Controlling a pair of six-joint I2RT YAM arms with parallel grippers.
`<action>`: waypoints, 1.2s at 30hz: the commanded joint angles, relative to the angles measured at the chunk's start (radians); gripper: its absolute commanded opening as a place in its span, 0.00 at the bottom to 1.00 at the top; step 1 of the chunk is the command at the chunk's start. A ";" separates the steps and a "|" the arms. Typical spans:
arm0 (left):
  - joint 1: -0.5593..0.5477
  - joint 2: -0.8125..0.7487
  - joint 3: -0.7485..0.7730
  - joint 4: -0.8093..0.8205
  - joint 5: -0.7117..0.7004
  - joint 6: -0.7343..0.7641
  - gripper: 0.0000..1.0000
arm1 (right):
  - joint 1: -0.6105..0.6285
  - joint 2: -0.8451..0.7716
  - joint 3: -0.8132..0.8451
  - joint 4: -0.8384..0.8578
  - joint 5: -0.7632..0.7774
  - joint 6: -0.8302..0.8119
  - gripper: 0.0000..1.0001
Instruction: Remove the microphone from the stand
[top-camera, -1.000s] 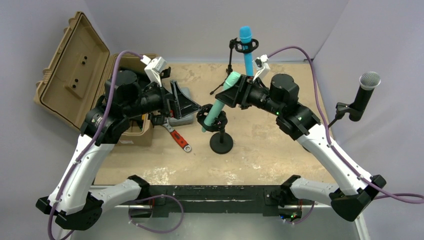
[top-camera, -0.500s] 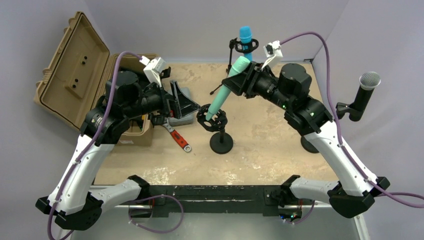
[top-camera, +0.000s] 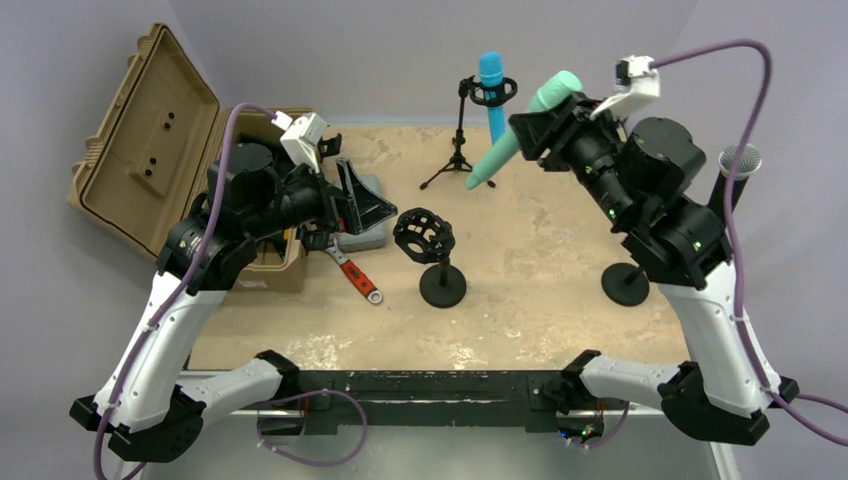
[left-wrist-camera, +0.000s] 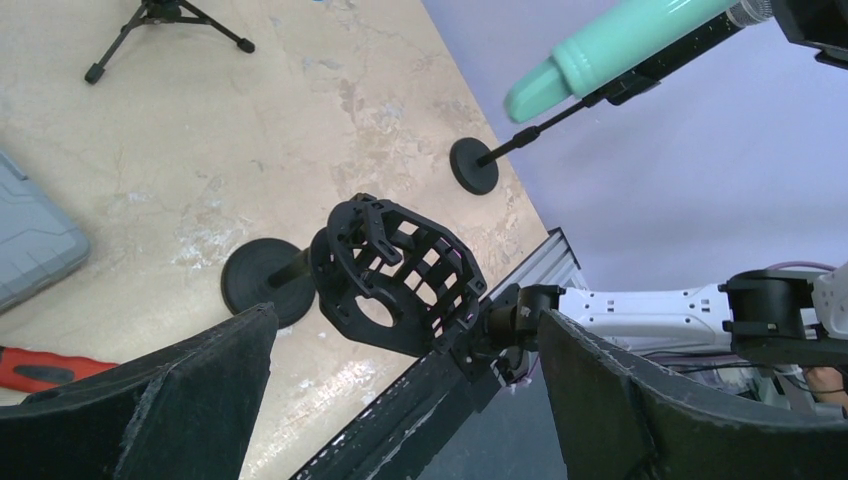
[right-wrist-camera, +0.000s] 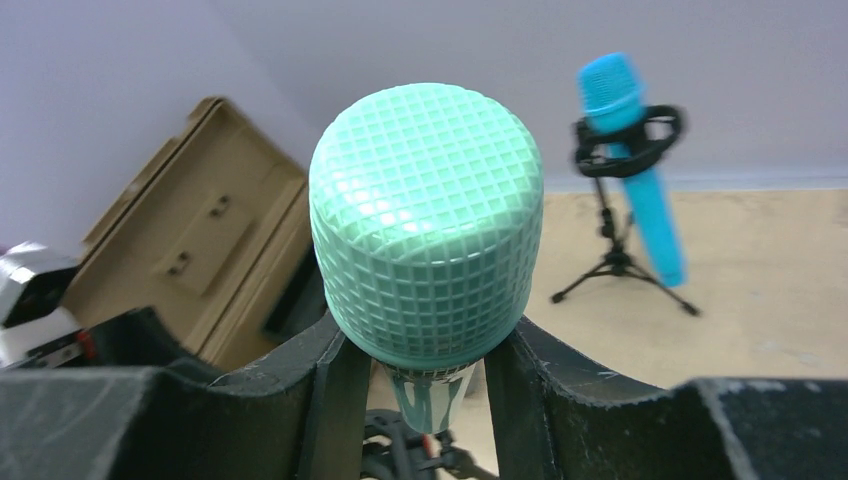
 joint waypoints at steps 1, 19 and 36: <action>-0.006 -0.021 0.047 -0.007 -0.051 0.015 0.99 | 0.001 -0.063 0.001 -0.080 0.327 -0.086 0.17; -0.006 0.000 0.059 -0.008 -0.042 0.007 0.98 | -0.078 0.120 -0.433 -0.364 0.303 -0.088 0.01; -0.007 -0.010 0.035 0.003 -0.044 0.005 0.98 | -0.136 0.283 -0.683 -0.348 -0.073 -0.027 0.00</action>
